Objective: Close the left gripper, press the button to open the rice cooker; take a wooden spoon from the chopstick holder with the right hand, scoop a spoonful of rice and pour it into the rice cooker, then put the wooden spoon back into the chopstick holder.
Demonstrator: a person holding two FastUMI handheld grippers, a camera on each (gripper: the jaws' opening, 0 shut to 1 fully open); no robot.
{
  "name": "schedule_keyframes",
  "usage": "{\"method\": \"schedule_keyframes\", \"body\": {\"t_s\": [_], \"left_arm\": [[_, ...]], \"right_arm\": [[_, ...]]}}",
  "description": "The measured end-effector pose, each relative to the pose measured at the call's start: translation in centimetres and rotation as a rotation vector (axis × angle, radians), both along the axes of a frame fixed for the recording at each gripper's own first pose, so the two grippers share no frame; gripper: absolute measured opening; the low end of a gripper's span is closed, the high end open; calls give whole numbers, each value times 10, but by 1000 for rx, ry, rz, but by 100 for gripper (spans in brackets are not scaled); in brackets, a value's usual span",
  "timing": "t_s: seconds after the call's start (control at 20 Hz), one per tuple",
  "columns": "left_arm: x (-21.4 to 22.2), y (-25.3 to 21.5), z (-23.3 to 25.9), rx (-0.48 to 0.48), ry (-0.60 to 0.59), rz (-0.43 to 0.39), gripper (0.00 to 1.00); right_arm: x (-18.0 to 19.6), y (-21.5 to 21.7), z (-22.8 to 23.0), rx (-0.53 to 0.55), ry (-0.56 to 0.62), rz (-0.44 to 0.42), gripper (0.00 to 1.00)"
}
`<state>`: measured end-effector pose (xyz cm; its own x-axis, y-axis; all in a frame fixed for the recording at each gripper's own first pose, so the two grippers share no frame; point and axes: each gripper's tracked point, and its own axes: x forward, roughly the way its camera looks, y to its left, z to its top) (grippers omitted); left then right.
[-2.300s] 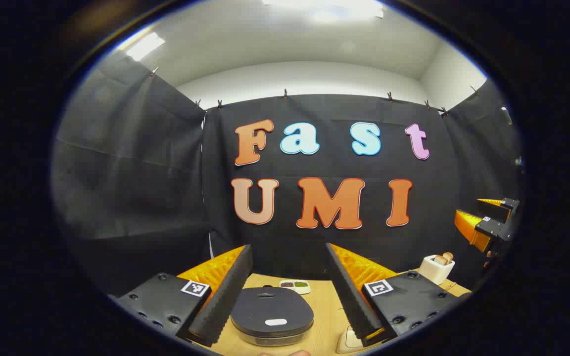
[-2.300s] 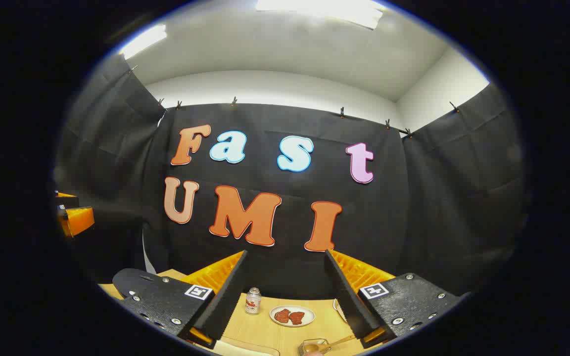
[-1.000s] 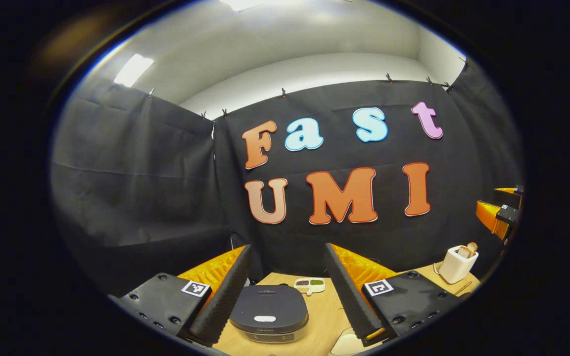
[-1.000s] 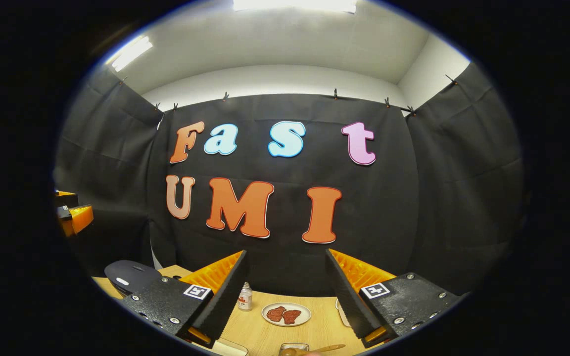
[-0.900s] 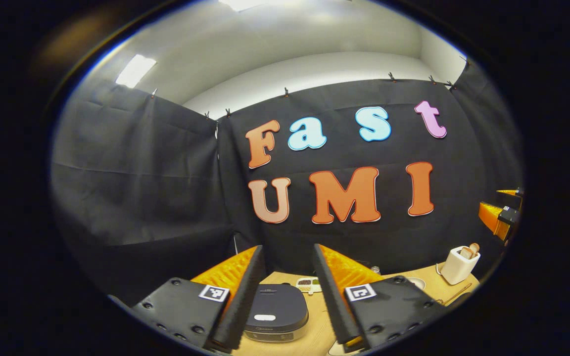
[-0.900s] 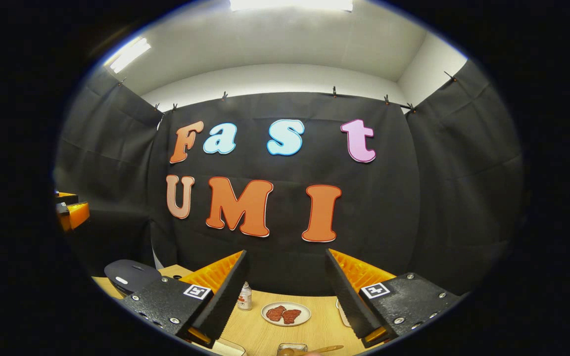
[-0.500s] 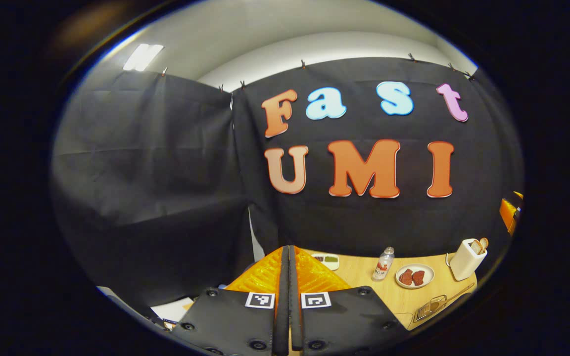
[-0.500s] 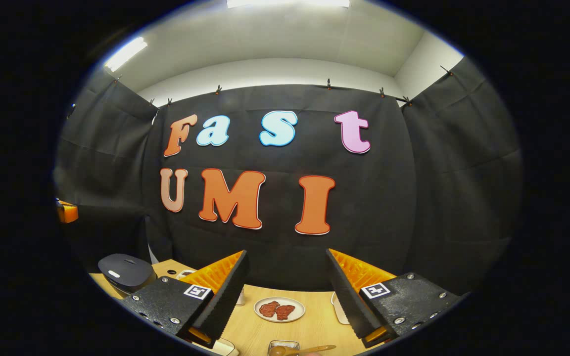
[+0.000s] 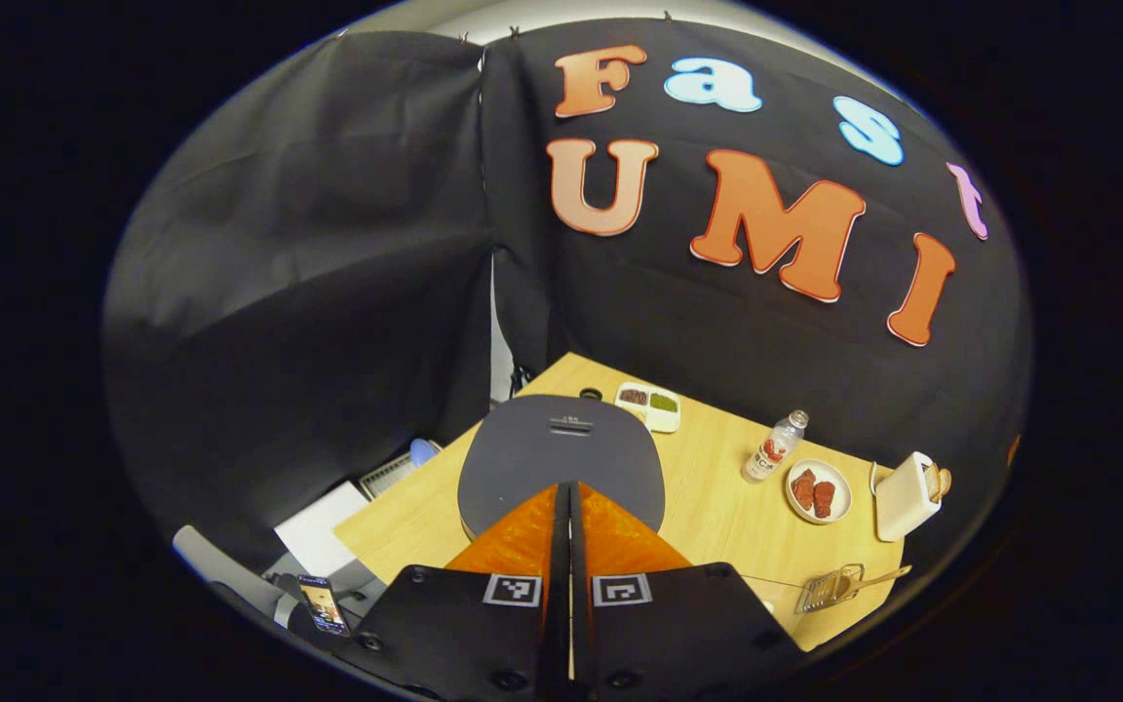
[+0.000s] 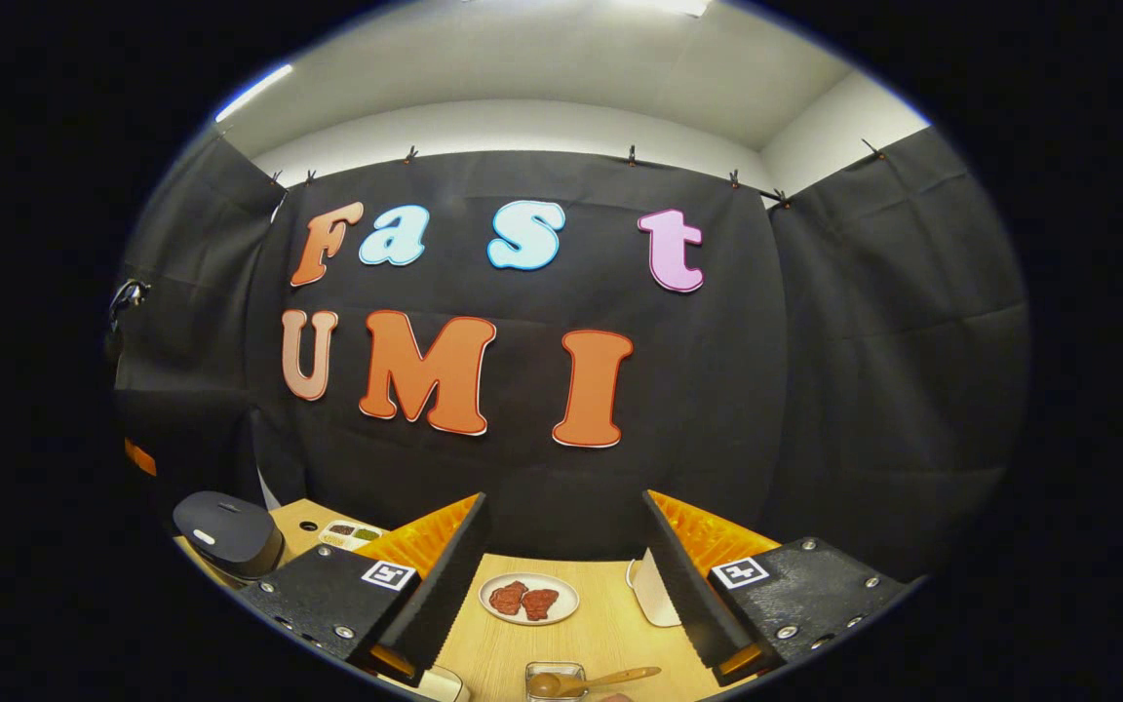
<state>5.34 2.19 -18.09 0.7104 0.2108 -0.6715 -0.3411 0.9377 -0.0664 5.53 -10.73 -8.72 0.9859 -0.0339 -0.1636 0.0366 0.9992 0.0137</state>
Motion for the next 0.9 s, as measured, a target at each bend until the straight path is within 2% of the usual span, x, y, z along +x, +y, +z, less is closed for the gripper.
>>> {"method": "schedule_keyframes", "body": {"t_s": [0.15,0.3,0.4,0.7,0.9], "left_arm": [[12,12,-28,-89,102,-7,6],[18,6,-65,-238,225,-27,6],[18,0,-91,-298,306,-35,5],[23,-8,-131,-378,428,-20,6],[30,0,-131,-387,419,-12,6]], "right_arm": [[-3,2,-6,-15,23,-24,96],[-5,0,-14,-30,50,-57,95],[-7,-2,-22,-39,74,-75,95],[-11,-16,-47,-60,143,-119,95],[-10,-18,-58,-78,171,-125,95]]}}
